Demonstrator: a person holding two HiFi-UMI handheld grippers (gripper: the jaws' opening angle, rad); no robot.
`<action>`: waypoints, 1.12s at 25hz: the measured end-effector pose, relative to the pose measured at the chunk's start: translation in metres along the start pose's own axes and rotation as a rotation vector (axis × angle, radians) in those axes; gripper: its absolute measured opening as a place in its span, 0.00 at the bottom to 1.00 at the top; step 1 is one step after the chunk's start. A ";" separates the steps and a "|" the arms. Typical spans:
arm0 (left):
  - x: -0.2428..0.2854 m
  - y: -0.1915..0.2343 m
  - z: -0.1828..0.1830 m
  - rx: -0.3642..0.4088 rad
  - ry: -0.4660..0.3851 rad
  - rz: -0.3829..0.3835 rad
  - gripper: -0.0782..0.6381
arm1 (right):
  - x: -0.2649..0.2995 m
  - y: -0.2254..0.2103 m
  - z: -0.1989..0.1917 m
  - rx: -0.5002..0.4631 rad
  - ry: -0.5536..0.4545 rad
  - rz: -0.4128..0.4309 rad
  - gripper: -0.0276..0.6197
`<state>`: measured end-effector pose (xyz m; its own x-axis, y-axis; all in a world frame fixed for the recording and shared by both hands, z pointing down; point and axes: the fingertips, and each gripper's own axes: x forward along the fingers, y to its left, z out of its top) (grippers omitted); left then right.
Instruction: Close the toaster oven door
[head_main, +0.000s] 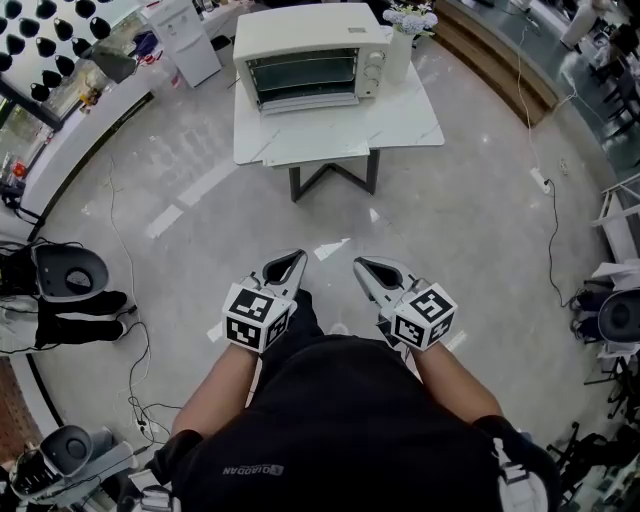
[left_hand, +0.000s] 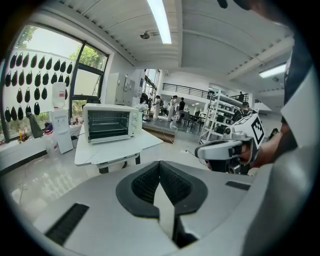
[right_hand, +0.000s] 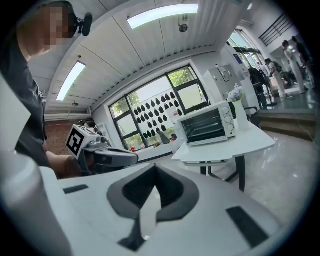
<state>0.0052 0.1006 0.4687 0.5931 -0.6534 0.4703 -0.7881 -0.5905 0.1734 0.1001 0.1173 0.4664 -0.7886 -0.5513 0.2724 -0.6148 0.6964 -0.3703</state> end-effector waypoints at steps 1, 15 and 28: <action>0.003 0.011 -0.001 -0.010 0.006 0.006 0.11 | 0.010 -0.004 0.004 -0.002 0.006 0.002 0.04; 0.049 0.172 0.075 0.008 -0.014 -0.015 0.11 | 0.158 -0.056 0.082 -0.033 0.036 -0.045 0.04; 0.080 0.267 0.103 0.051 0.010 -0.112 0.11 | 0.241 -0.087 0.121 -0.006 0.016 -0.165 0.04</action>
<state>-0.1404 -0.1583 0.4631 0.6752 -0.5771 0.4594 -0.7074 -0.6831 0.1815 -0.0349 -0.1314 0.4570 -0.6768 -0.6511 0.3436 -0.7362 0.5996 -0.3139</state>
